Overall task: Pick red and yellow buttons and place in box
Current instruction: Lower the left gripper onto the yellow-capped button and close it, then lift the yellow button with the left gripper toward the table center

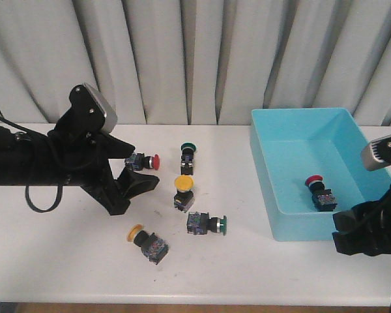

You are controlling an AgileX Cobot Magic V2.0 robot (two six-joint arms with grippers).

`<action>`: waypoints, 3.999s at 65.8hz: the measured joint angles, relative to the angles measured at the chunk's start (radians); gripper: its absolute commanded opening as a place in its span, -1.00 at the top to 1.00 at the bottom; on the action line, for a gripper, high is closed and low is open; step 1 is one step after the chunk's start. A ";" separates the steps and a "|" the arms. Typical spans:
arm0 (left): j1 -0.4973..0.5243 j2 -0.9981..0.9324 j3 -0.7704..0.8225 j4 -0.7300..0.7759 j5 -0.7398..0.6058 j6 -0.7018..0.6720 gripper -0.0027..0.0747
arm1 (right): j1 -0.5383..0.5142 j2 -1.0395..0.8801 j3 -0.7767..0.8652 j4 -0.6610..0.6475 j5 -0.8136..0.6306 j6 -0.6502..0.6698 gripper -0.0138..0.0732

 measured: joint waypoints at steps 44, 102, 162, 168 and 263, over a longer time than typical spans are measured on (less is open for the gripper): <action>-0.192 0.398 -0.327 0.440 -0.215 -0.688 -0.46 | 0.000 0.000 0.000 0.000 -0.005 -0.001 -0.13; -0.216 0.764 -0.678 0.880 -0.001 -1.191 -0.27 | 0.000 0.000 0.000 0.000 -0.006 -0.001 -0.13; -0.216 0.743 -0.679 0.891 0.053 -1.183 0.39 | 0.000 0.000 0.000 0.000 -0.006 -0.005 -0.13; -0.216 0.681 -0.679 0.892 0.099 -1.151 0.39 | 0.000 0.000 0.000 -0.001 -0.006 -0.005 -0.13; -0.216 -0.070 0.022 0.168 0.217 0.063 0.39 | 0.000 0.000 0.000 -0.018 0.013 -0.005 -0.13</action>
